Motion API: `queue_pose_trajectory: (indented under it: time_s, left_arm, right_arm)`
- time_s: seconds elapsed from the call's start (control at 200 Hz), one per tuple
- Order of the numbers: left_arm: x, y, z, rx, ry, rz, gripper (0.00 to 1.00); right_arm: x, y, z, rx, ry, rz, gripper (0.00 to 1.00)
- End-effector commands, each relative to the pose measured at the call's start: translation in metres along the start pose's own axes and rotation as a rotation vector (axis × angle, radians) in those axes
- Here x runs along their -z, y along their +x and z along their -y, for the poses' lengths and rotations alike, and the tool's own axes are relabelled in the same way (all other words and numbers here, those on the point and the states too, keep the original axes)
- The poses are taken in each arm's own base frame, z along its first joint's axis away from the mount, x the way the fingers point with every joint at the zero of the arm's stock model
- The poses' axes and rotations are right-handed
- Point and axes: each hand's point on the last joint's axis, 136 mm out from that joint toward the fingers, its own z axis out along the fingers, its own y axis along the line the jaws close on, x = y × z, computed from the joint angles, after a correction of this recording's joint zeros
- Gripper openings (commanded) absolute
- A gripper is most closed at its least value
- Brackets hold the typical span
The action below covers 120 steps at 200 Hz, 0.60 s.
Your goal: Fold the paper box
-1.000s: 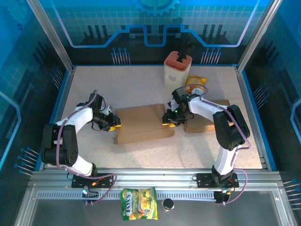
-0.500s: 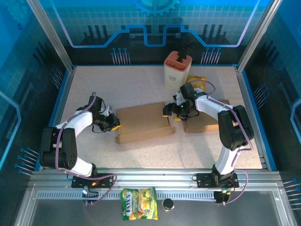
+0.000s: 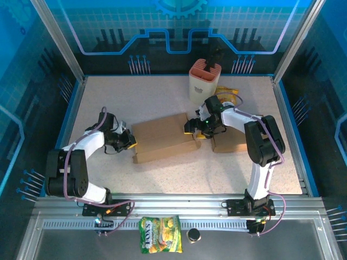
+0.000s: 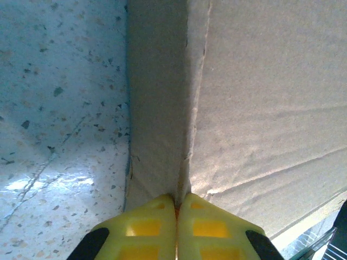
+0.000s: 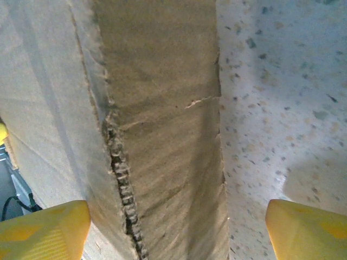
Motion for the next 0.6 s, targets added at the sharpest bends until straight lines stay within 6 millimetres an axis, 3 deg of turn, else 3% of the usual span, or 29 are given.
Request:
queue_pose_trajectory:
  time_s: [0.0, 0.315, 0.595]
  left_arm:
    - [-0.006, 0.012, -0.044, 0.095, -0.162, -0.022, 0.05]
    - [-0.006, 0.018, -0.071, 0.156, -0.234, -0.049, 0.04]
    - [-0.005, 0.015, -0.076, 0.198, -0.202, -0.04, 0.04]
  right_arm:
    - [-0.003, -0.01, -0.012, 0.048, -0.075, -0.003, 0.86]
    - [-0.016, -0.019, -0.031, 0.079, -0.192, -0.017, 0.9]
    - [-0.026, -0.028, -0.075, 0.12, -0.37, -0.021, 0.83]
